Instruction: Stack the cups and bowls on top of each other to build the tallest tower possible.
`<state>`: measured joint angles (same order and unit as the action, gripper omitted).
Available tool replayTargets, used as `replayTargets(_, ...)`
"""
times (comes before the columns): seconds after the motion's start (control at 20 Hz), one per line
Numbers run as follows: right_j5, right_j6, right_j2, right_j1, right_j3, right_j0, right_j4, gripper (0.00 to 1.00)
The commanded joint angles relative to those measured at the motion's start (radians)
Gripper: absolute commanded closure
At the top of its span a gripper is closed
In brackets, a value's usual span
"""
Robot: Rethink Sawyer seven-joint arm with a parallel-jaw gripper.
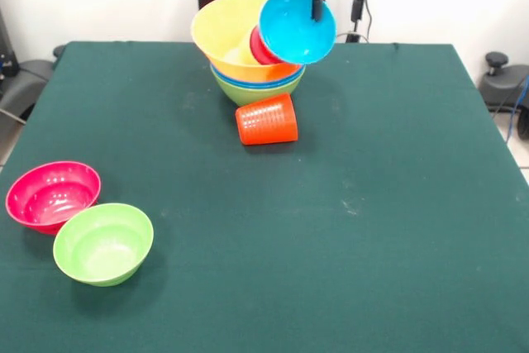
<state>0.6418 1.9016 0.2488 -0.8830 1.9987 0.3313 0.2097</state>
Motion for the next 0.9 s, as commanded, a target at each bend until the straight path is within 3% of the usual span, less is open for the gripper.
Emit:
replayTargets(0.05, 0.275, 0.015, 0.02, -0.087, -0.057, 0.044, -0.077, 0.0)
replayTargets(0.25, 0.293, -0.001, 0.036, -0.11, -0.046, 0.062, -0.103, 0.0)
replayTargets(0.7, 0.353, 0.078, 0.035, -0.115, -0.147, -0.017, -0.08, 0.0)
replayTargets(0.9, 0.279, 0.105, 0.029, -0.026, -0.204, -0.049, -0.053, 0.0)
